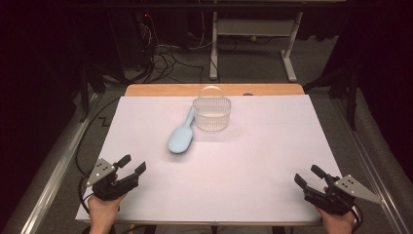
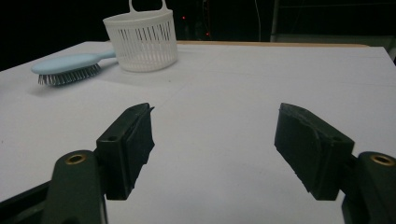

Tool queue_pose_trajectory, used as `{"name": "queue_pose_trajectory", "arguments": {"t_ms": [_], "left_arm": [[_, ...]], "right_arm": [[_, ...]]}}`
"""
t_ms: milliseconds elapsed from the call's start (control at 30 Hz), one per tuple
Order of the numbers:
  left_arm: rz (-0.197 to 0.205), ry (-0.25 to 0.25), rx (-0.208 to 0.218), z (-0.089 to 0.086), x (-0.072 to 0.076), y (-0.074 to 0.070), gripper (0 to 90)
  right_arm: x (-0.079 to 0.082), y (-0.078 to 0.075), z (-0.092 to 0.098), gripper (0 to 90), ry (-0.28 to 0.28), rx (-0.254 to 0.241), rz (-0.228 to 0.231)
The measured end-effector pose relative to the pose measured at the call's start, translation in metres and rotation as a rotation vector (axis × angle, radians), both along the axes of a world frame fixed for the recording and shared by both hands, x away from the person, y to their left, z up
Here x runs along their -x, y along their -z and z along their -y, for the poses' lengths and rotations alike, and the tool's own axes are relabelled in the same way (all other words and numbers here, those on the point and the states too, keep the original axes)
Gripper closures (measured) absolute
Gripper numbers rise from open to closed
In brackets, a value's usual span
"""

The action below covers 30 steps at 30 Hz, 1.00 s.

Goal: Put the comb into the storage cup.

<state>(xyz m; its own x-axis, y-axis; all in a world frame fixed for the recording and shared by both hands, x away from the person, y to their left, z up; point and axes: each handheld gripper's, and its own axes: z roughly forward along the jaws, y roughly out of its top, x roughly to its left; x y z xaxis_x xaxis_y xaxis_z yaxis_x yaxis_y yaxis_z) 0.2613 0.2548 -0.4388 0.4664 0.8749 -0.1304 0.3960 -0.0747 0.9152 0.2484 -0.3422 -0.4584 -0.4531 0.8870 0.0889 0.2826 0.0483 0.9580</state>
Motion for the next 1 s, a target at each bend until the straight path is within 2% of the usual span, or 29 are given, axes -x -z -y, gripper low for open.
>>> {"name": "queue_pose_trajectory", "arguments": {"t_ms": [700, 900, 1000], "left_arm": [[-0.002, 0.037, 0.035, 0.007, -0.017, -0.004, 36.3], [0.006, 0.044, 0.029, 0.009, -0.025, -0.009, 36.9], [-0.004, 0.051, 0.003, 0.013, -0.030, -0.012, 39.4]], "right_arm": [[0.000, 0.000, 0.001, 29.0, 0.018, 0.001, -0.001], [-0.001, 0.000, 0.002, 29.0, 0.027, -0.002, -0.002], [-0.002, 0.000, 0.002, 28.7, 0.030, 0.001, -0.003]]}}
